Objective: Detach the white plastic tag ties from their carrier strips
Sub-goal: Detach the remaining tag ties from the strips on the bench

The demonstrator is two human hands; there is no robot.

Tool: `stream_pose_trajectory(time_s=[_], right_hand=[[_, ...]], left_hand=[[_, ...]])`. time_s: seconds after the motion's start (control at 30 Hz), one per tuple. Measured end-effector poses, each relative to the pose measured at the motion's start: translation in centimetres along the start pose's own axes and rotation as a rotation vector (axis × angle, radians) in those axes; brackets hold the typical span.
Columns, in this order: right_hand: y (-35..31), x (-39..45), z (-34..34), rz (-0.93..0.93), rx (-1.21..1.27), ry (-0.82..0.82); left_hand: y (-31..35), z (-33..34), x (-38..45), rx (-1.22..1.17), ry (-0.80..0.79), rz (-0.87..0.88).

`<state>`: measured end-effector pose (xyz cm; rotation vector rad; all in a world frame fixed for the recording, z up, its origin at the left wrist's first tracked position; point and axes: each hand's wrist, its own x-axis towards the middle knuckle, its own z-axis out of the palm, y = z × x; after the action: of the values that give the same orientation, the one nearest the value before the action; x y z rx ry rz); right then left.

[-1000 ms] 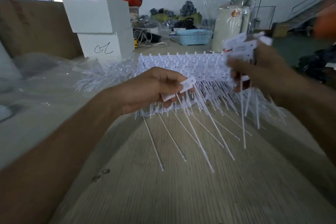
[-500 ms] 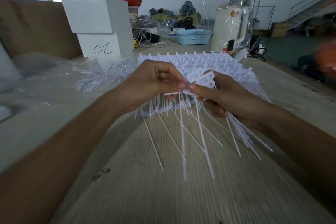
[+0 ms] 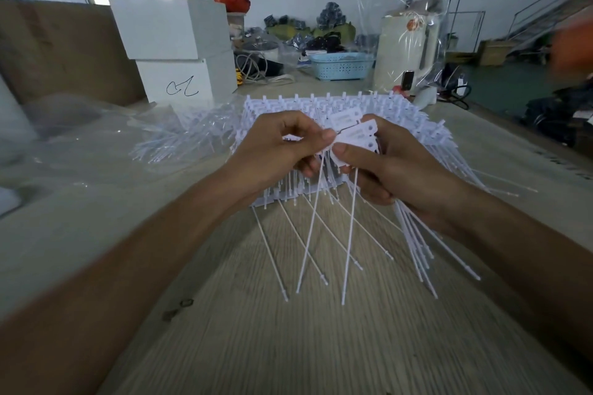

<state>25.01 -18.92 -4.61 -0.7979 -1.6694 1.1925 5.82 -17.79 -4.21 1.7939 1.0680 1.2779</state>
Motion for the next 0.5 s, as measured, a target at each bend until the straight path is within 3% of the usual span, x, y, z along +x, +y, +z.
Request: stream_pose_trajectory(time_s=[0.13,0.3,0.43,0.5], right_hand=[[-0.1,0.1,0.1,-0.095,-0.023,0.002],[-0.1,0.1,-0.4,-0.489,-0.807,0.005],[-0.1,0.2,-0.8,-0.563,-0.909,0.012],[-0.9,0.7,-1.9,-0.526,-0.927,0.116]], left_hand=[[0.7,0.3,-0.3,0.042,-0.024,-0.093],[1.4,0.6,-0.3,-0.214,-0.104,-0.399],[1.7,0.1,-0.3,-0.178,-0.202,-0.39],[2.1,-0.7,-0.5,-0.221,-0.331,-0.359]])
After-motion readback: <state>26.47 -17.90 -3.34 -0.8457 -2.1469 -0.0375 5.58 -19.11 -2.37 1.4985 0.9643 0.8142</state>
